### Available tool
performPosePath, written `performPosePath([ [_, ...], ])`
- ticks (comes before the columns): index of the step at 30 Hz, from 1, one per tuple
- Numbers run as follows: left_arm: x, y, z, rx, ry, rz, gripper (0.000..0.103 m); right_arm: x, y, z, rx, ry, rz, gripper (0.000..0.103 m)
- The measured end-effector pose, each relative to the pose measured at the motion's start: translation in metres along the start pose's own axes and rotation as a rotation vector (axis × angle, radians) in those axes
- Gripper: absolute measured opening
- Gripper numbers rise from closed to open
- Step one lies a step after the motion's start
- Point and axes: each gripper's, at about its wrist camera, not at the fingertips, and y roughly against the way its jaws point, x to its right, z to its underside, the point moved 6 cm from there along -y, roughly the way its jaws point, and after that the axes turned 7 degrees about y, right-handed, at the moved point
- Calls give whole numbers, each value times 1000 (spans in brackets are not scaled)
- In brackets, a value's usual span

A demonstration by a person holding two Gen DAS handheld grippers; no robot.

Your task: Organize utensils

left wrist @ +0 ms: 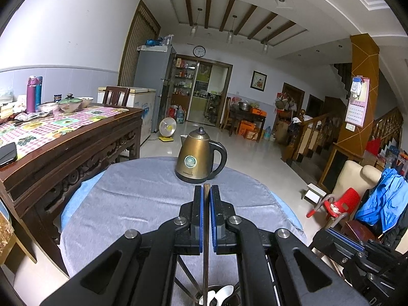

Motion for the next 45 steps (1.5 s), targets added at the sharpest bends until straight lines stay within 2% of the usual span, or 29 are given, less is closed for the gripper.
performPosePath([
  [17,-8,-6,14,-19,-12,-16,5,2,-4,4,-11,-8,-12,6],
  [45,-13,-9,19,-43,0,-42,5,-1,-17,13,-48,-23,-28,6],
])
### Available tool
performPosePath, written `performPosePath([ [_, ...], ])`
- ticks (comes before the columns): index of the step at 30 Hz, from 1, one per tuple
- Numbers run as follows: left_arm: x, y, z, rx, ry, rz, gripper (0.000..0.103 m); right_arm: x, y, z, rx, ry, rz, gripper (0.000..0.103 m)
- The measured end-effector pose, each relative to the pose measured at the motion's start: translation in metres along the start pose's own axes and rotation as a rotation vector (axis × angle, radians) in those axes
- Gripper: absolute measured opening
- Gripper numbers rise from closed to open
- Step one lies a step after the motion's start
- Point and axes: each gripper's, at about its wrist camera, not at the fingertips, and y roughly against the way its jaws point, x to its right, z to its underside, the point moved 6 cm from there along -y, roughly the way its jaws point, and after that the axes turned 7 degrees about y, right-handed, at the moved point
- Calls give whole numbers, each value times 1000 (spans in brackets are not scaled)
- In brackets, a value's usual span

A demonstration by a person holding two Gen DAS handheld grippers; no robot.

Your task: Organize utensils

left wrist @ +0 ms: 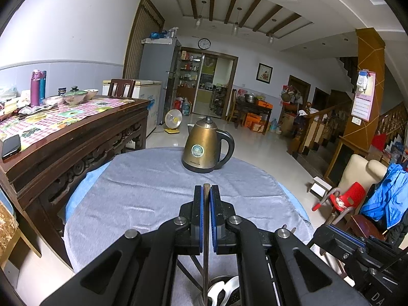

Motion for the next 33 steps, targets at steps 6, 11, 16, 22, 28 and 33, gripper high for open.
performPosePath([
  [6,-3,-2,3,-10,5,-7,5,-2,-4,2,-10,0,-3,6],
  [11,-5,-3,5,-16,11,-9,5,-3,-8,5,-18,-1,-5,6],
  [16,-6,-4,7,-22,14,-9,5,-4,-11,5,-27,-3,-7,6],
  [22,-7,-5,8,-25,19,-10,5,-7,-15,7,-38,1,-10,6],
  [28,-10,-6,11,-31,23,-12,5,-11,-18,9,-45,5,-13,6],
  [33,-13,-8,14,-42,26,-15,5,-11,-20,10,-52,4,-14,6],
])
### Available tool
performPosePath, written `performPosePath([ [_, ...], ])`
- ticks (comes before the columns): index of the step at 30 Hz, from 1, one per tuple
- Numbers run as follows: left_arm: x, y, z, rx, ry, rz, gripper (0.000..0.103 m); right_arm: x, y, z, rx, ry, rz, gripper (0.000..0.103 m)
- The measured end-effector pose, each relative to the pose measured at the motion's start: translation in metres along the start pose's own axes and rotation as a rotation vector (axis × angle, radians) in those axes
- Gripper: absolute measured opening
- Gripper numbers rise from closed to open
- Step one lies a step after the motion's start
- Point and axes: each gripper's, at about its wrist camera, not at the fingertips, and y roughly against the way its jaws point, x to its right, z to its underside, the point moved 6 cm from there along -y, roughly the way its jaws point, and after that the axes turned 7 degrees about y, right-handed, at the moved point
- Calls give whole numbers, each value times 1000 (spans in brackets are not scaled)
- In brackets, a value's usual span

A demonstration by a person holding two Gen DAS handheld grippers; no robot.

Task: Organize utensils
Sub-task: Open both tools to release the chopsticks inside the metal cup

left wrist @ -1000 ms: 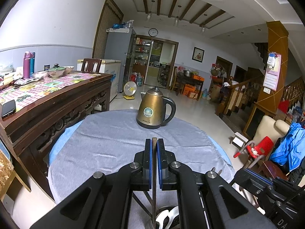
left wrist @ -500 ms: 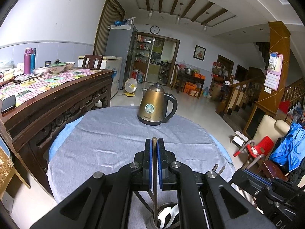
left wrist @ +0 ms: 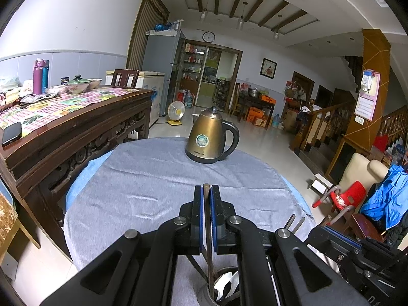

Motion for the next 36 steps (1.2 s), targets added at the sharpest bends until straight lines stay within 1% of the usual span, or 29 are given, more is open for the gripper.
performPosePath([
  [9,-3,-2,6,-20,4,-9,6,2,-9,8,-24,-8,4,6],
  [36,-5,-9,16,-66,-14,-24,6,6,-28,14,-61,-32,6,6],
])
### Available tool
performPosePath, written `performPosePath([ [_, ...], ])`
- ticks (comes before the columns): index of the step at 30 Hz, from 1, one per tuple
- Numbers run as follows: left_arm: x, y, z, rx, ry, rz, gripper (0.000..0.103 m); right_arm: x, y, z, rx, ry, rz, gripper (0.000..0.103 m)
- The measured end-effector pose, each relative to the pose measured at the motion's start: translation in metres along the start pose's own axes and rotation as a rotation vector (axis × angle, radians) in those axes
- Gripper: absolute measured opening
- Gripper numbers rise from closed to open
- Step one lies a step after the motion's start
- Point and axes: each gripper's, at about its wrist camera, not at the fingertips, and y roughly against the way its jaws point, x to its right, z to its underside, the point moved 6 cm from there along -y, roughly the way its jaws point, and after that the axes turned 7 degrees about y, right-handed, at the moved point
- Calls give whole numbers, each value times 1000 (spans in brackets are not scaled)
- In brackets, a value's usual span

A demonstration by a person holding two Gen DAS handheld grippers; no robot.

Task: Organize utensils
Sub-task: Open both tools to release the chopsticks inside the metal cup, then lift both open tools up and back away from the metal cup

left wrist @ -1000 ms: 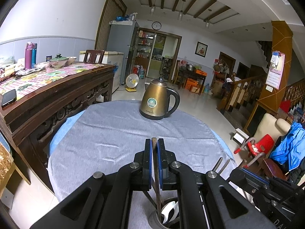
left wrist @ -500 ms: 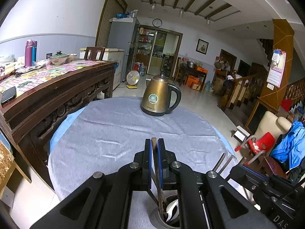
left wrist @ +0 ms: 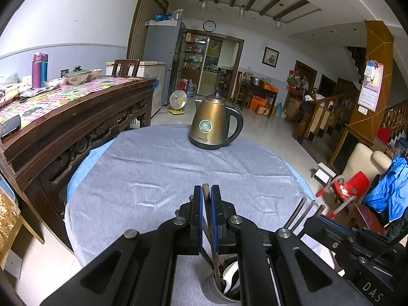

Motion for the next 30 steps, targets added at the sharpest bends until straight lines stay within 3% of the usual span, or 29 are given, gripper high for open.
performPosePath([
  [18,-7,-13,21,-112,2,30,7,21,-15,15,-53,-113,-41,7],
  [30,1,-12,32,-127,-30,61,7,32,-17,20,-32,-166,-49,8],
])
